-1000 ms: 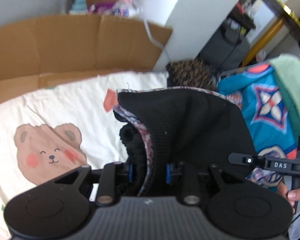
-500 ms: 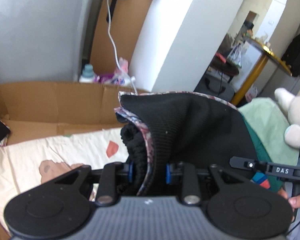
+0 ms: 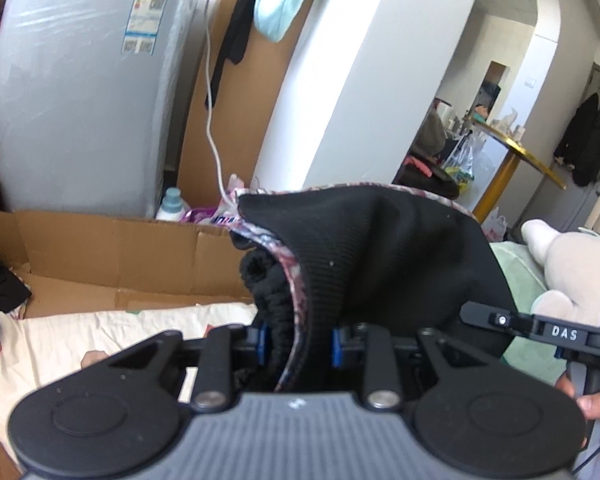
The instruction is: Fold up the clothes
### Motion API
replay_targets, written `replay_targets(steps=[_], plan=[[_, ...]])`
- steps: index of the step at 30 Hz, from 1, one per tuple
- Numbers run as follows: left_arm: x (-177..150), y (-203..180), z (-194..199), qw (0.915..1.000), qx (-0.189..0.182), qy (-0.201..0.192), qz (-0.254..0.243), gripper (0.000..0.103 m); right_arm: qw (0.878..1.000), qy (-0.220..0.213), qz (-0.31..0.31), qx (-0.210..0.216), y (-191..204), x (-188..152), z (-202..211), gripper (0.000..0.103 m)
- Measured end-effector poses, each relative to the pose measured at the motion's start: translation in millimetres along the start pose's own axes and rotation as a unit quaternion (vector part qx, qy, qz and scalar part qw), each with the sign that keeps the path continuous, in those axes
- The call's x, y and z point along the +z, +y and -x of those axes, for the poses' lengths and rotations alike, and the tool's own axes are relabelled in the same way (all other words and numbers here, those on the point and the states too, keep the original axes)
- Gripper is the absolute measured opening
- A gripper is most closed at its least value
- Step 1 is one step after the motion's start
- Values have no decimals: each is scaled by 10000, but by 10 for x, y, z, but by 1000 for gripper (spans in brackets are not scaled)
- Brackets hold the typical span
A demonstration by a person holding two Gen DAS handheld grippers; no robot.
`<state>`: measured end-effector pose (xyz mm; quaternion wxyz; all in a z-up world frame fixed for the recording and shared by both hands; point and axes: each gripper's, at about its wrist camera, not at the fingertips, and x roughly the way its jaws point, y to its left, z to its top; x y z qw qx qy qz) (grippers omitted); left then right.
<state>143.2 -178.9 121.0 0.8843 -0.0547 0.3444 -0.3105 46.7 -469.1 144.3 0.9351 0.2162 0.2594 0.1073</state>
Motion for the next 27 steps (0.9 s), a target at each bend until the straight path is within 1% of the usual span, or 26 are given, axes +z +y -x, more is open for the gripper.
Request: replay_targets(steps=[4,13,20,27], plan=[[11,-115,91,9999,-38,-55,-120,30,9999,-65,86,13,14,4,163,6],[-24,-375,214,9997,-32,-176,-191,30,9995,-146,231,-169,14,0,394,6],[-85,-514,247,9996,-16,-213,-165,30,9990,-194,269,-309,-18,-2,520,6],[-56,-613,207,9993,-68,-321,-183,30,9979,-211,393,-478,-75,42,555,6]])
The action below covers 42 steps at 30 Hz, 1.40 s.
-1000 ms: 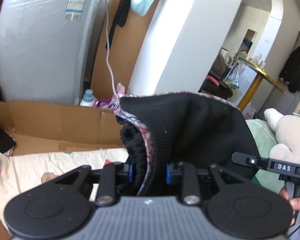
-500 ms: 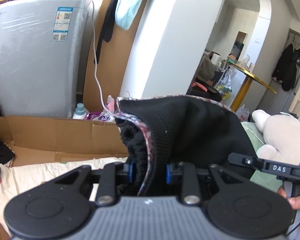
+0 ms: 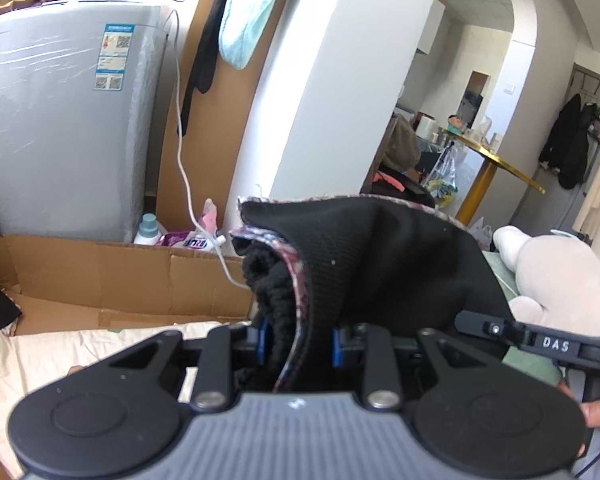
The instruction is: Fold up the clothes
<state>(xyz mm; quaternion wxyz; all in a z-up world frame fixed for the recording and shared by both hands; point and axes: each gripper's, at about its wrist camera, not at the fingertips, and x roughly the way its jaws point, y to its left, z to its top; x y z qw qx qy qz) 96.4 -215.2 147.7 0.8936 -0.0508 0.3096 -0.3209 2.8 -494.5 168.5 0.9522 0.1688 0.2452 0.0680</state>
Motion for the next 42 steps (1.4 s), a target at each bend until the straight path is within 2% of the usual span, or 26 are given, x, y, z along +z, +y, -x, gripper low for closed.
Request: replay_targets(steps=[11,21,30,34,42], plan=[[-73,-113,-406,9998,-179,-25,101,30,9991,48,57,-429,-342,36,-158,6],[-230,-279,-958,9995,-295,-86,97,30,9960,74,260,-848,-822,23,-407,6],[-473,-419,-1559,9989,-464,-25,6,30,9904,-78,287,-1347,-1258,-175,-640,6],[-631,-415,-1817,9983,-560,41,133,30,9872,-64,356,-1551,-1406,-295,-786,6],[-954,-423,-2204,9984,-564,-8,87,30,9837,-191,505,-1713,-1666,-568,-1040,6]])
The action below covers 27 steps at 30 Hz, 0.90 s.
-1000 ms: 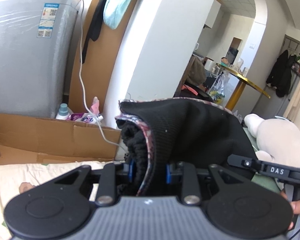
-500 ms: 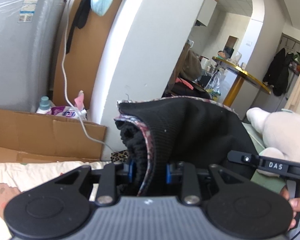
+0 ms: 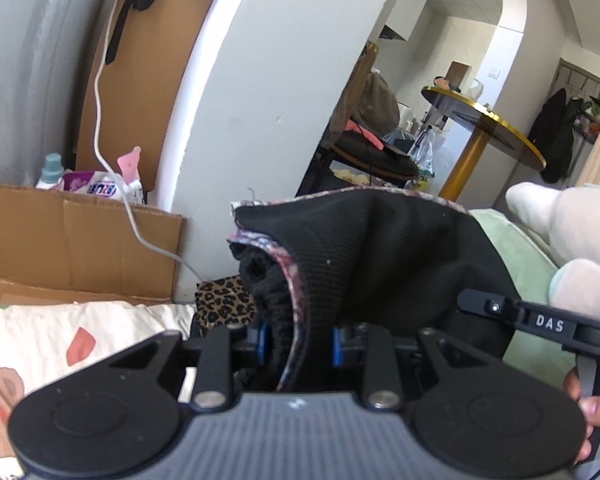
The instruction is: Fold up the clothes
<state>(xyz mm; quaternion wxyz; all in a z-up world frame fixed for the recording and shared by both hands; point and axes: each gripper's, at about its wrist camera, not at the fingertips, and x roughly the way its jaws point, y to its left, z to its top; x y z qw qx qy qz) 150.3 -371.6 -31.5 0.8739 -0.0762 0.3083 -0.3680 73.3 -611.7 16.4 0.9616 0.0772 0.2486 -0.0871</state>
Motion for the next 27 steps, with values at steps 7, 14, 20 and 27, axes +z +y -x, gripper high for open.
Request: replay_targets(steps=[7,14,20,27], plan=[[-231,3,-204,9999,22,-48,-101,30,9999,-28,147,-62,-77,-252,-218,6],[-514,90,-321,9997,-18,-162,-202,30,9994,-119,330,-18,-142,-565,-408,6],[-760,284,-615,9996,-136,229,-10,30,9992,61,402,-40,-200,-851,-681,6],[-954,531,-953,9995,-140,264,108,30,9974,11,720,20,-214,-932,-1077,6]])
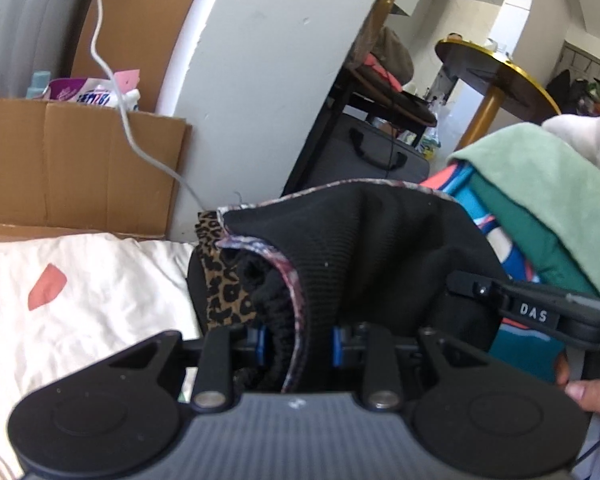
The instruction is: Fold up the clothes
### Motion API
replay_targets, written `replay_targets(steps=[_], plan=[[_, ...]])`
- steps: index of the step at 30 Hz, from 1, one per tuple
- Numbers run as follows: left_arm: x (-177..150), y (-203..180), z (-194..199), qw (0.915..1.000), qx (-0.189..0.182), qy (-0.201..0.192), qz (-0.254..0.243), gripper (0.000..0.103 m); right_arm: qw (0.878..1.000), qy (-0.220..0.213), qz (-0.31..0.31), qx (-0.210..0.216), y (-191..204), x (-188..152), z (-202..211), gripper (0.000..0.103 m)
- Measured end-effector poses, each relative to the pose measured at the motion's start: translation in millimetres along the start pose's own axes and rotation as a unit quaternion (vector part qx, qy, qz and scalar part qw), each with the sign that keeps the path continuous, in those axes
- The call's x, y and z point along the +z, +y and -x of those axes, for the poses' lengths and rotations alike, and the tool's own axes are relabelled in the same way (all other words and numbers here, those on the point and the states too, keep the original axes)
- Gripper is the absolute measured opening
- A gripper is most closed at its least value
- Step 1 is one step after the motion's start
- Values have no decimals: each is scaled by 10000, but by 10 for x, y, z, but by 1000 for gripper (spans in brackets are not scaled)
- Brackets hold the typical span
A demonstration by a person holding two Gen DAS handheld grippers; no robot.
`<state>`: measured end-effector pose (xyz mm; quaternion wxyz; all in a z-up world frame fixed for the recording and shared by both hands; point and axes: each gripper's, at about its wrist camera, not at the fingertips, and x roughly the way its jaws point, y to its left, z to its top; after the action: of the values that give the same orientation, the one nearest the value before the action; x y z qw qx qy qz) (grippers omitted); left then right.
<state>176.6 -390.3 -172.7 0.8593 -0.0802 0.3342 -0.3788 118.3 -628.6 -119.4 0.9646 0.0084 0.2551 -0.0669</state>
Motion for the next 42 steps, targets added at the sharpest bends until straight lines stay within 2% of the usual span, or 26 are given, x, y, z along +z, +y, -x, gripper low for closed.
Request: replay_targets(steps=[3,7,11,18,24,30,37,42], plan=[[19,92,-185,10000,-83,-33,36,30,9999,-137,77,-29,-73,4,-191,6],[125,140,-437,9995,-247,-112,-162,30,9998,-165,-6,-146,-175,24,-432,6],[254,172,-661,9989,-347,-119,-294,30,9993,-139,258,-218,-216,52,-553,6],[417,215,-903,9977,-371,-224,-512,31,9983,-134,509,-238,-303,185,-805,6],[510,313,-1116,9980,-243,-181,-554,31,9977,-26,663,-156,-313,244,-1126,6],[571,474,-1284,9992,-123,-170,-351,31,9971,103,732,-165,-274,289,-1441,6],[594,697,-1455,9998,61,-153,143,30,9954,337,846,-312,-171,316,-1763,6],[637,772,-1582,9996,117,-157,187,30,9953,493,765,-345,-216,323,-1962,6]])
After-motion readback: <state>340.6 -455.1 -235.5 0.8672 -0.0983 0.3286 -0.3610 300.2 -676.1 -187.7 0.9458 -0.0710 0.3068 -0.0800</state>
